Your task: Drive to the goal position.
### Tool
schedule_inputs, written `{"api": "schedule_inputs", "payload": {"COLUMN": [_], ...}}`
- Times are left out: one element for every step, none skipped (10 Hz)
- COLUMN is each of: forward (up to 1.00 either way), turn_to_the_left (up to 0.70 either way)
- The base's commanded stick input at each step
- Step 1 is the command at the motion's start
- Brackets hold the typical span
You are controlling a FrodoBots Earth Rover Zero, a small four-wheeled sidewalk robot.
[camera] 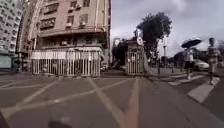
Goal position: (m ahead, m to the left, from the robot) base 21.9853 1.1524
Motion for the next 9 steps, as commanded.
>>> {"api": "schedule_inputs", "payload": {"forward": [0.7,0.7,0.7,0.7,0.7,0.7,0.7,0.7,0.7], "turn_to_the_left": [0.0,0.0,0.0,0.0,0.0,0.0,0.0,0.0,0.0]}}
